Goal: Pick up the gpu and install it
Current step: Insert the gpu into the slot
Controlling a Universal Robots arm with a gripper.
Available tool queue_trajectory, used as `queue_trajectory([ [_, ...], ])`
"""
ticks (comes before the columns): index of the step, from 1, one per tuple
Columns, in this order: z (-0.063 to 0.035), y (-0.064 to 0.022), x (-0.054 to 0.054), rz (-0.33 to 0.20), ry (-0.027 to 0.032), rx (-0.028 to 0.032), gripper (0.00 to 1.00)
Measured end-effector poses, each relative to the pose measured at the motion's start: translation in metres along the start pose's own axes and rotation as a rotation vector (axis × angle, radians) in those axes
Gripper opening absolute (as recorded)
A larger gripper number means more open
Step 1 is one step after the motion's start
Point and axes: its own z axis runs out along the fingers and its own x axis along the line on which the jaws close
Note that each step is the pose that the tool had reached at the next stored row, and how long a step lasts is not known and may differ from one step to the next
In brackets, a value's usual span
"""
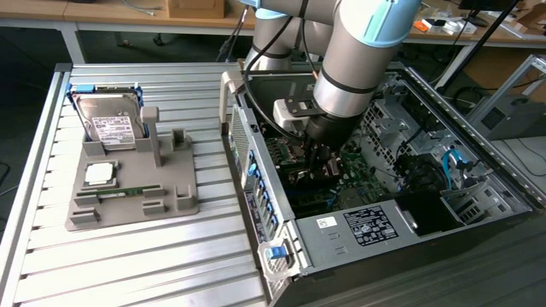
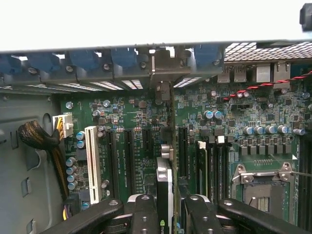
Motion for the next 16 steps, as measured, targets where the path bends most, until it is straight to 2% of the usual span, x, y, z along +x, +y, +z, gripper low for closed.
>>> queue_trajectory([
  [7, 0.0013, 0.0001, 0.0, 0.0, 0.0043, 0.0002, 0.27],
  [8, 0.0015, 0.0001, -0.0001, 0.0, 0.0067, 0.0005, 0.27],
  [9, 0.0016, 0.0001, -0.0003, 0.0, 0.0201, 0.0013, 0.27],
  [10, 0.0012, 0.0, -0.0007, 0.0, 0.0277, 0.0016, 0.27],
  [13, -0.001, 0.0002, -0.0026, 0.0, 0.0364, 0.0017, 0.27],
  [16, -0.0022, 0.0, -0.0048, 0.0, 0.0373, 0.0015, 0.27],
])
